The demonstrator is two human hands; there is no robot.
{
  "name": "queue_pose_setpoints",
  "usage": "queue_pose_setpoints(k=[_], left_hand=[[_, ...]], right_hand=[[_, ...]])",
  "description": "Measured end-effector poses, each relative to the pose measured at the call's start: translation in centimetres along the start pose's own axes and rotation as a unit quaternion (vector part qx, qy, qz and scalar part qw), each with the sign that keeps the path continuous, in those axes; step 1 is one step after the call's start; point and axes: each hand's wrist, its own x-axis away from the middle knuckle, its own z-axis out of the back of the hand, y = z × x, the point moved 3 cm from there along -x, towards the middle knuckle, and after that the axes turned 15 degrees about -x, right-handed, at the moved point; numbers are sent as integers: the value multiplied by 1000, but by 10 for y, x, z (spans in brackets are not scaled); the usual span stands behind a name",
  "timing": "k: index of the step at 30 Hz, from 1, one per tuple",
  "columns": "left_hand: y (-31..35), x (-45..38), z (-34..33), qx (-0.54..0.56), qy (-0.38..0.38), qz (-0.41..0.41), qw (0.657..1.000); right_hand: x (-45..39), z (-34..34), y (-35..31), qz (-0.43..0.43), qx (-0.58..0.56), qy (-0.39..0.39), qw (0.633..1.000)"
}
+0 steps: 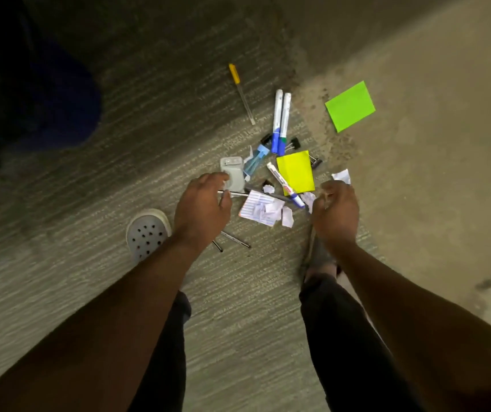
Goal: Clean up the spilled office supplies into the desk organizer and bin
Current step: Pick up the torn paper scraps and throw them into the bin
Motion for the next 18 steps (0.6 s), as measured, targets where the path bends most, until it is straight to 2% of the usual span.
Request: queue_pose_setpoints(k=[4,8,11,15,18], left_hand=[[12,-50,-39,-69,-18,-4,997],[21,-101,-65,-163,-23,-31,986],[22,-120,-78,-223,-57,-66,971],[24,-125,-87,-289,-59,-95,951],[26,-124,-89,-296,-41,-114,947]], right_hand=[[-42,20,59,-48,40,0,998],[-74,9,96,-51,81,-84,992],[-86,-4,112,-46,125,-120,984],[-85,-14,123,-56,108,-126,984],[-76,-16,115,-28,87,-100,991]])
